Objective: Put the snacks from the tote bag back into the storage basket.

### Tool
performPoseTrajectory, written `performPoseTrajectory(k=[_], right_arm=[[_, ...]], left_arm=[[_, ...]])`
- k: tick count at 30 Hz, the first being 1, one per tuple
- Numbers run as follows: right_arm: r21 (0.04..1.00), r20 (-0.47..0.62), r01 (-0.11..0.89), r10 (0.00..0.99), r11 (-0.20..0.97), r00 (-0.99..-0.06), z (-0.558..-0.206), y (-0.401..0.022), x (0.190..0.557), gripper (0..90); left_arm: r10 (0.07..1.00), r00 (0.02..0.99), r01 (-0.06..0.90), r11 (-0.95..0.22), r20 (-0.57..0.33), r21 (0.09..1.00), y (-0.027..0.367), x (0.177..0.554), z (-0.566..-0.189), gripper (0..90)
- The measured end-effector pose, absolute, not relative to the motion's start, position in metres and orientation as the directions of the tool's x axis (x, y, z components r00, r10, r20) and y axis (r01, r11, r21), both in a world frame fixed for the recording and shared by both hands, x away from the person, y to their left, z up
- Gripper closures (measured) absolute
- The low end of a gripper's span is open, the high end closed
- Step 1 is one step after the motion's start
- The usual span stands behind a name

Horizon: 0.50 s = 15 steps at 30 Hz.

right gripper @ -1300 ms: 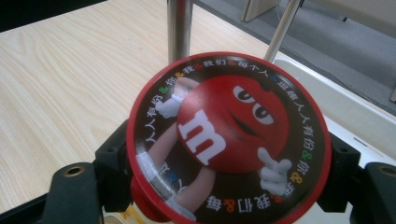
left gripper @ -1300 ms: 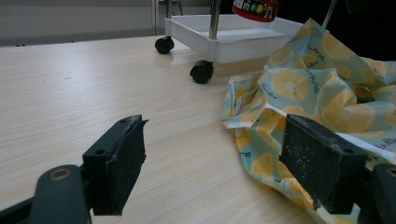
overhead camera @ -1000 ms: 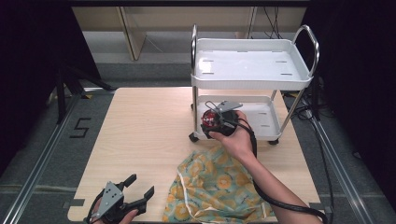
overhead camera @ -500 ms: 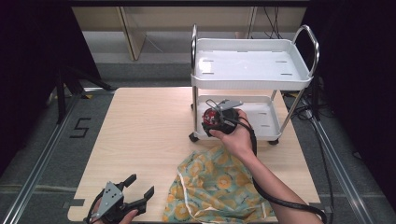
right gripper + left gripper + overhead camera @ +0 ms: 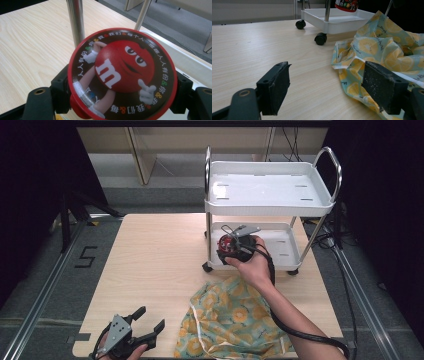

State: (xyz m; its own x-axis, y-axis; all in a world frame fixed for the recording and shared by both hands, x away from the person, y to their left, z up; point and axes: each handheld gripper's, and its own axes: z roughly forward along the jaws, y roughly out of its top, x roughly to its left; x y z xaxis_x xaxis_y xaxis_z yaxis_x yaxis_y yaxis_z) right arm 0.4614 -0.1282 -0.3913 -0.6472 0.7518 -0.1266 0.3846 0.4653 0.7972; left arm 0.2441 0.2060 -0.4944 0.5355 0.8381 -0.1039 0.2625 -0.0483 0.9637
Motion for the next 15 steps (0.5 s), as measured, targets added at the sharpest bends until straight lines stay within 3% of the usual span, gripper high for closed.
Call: performPoseTrajectory(k=[11,12,15], right_arm=[[0.8,-0.099,0.405,0.764,0.442,-0.637,-0.393,-0.126,0.465,26.4],[0.808,-0.15,0.347,0.736,0.476,-0.66,-0.395,-0.128,0.47,26.4],[0.811,-0.133,0.353,0.735,0.467,-0.665,-0.395,-0.127,0.47,26.4]], left_arm=[[0.838,0.536,0.261,-0.048,-0.104,0.964,0.206,0.244,-0.494,21.3],[0.838,0.536,0.262,-0.048,-0.104,0.964,0.206,0.244,-0.494,21.3],[0.838,0.536,0.262,-0.048,-0.104,0.964,0.206,0.244,-0.494,21.3]])
